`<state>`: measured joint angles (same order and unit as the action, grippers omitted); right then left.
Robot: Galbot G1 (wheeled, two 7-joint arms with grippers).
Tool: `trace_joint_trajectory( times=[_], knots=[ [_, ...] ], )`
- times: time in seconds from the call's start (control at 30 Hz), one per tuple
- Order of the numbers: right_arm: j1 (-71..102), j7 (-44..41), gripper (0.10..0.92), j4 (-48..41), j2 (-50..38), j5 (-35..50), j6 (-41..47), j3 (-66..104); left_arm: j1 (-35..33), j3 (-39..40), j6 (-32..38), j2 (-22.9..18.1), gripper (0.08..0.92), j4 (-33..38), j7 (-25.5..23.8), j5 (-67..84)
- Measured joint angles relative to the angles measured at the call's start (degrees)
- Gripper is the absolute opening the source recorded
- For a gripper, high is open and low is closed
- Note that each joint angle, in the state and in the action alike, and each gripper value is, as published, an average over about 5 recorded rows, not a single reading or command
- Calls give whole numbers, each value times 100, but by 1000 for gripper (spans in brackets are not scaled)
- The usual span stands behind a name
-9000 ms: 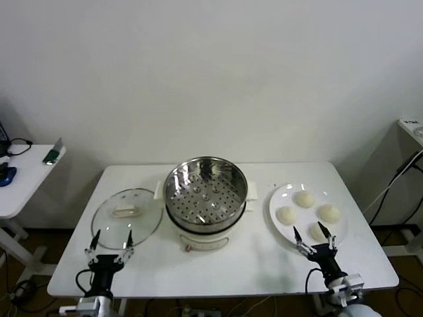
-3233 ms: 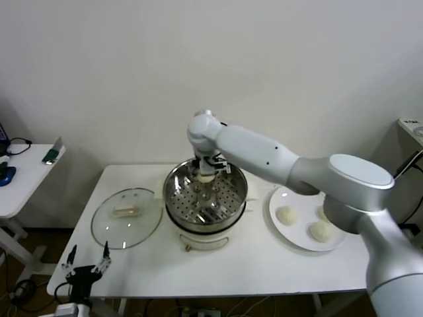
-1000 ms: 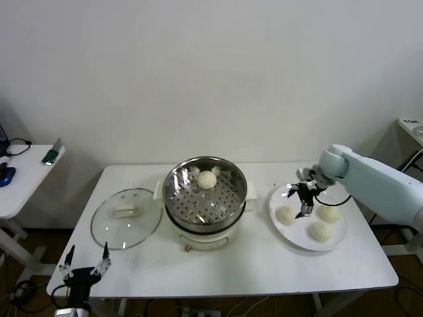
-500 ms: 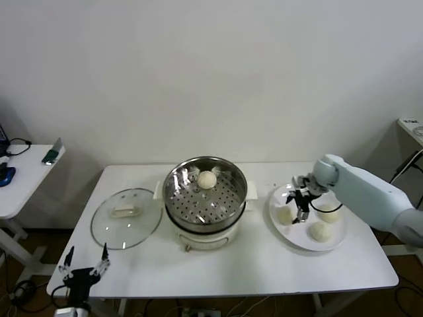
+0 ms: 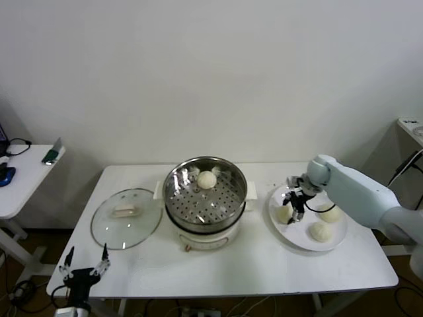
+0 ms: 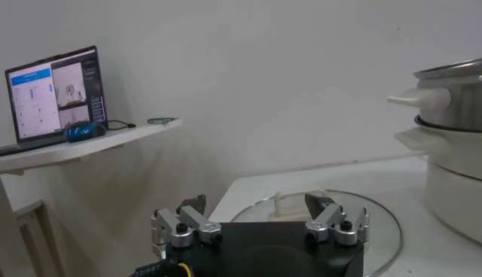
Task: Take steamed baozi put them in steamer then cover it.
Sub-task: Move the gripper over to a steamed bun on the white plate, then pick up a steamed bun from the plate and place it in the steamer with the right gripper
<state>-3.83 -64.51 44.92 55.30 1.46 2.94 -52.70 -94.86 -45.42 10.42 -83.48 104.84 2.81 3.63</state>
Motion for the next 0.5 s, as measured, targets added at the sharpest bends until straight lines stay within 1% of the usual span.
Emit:
trace_joint_trajectory(
  times=[0.27,0.5],
  knots=[
    [-461,-26,689,121,-116,380,30,-349,-20,18,1,-3,823,42,1,0],
    [-1570,-95,695,349,-62,1323,125,-1236,-68,83,6,-21,823,113,2,0]
  ],
)
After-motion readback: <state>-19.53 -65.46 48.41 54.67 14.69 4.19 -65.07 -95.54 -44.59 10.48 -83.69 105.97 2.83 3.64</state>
